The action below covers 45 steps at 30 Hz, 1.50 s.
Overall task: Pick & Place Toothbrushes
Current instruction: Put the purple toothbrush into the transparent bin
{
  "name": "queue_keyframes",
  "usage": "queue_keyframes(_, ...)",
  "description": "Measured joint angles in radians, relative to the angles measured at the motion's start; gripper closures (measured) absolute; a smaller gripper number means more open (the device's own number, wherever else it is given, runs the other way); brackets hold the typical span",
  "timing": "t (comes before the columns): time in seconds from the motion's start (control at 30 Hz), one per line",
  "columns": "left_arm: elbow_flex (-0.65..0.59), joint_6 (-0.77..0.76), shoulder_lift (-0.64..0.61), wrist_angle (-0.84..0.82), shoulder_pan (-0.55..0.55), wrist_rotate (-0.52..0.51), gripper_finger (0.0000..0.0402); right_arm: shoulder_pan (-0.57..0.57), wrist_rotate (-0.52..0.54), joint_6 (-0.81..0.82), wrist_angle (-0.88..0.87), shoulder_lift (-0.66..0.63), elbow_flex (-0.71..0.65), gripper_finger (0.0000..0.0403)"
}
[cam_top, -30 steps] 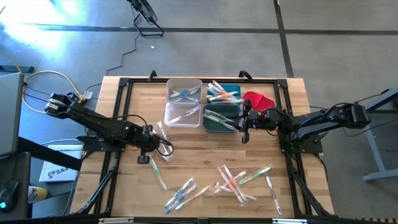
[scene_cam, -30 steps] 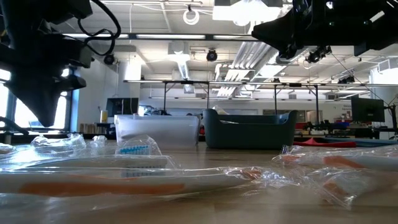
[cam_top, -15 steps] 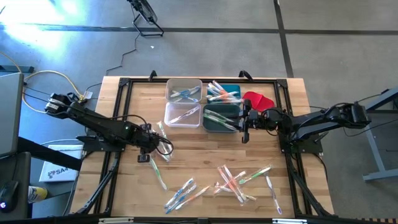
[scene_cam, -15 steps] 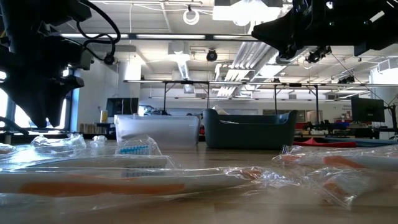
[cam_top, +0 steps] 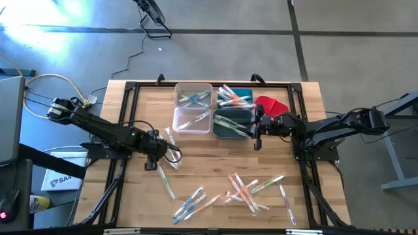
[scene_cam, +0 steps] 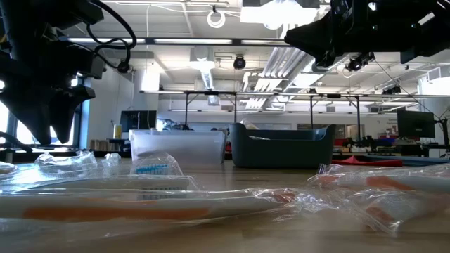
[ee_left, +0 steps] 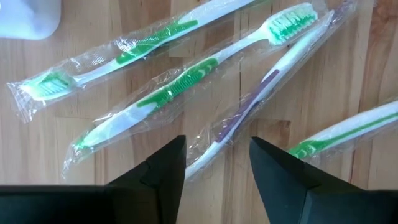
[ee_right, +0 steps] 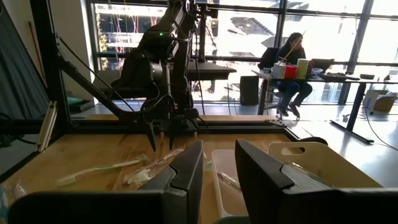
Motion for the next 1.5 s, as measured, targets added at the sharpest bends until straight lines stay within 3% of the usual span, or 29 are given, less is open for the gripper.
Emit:
queue_keyframes(0.23,-0.001,-0.01,0.031,0.023,0.0,0.001,0.0229,0.0,0.0,0.0,-0.006,0.0,0.0,0.0316)
queue_keyframes(0.67,0.003,-0.008,0.217,0.064,0.0,0.013,0.0229,0.0,0.0,0.0,-0.009,0.0,0.0,0.0316)
queue_keyframes(0.87,0.003,-0.007,0.227,0.07,0.0,0.025,0.0233,0.0,0.0,0.0,-0.01,0.0,0.0,0.0316)
queue_keyframes(1.5,0.001,0.027,0.227,0.08,0.0,0.123,0.0369,0.0,0.0,0.0,-0.01,0.0,0.0,0.0316)
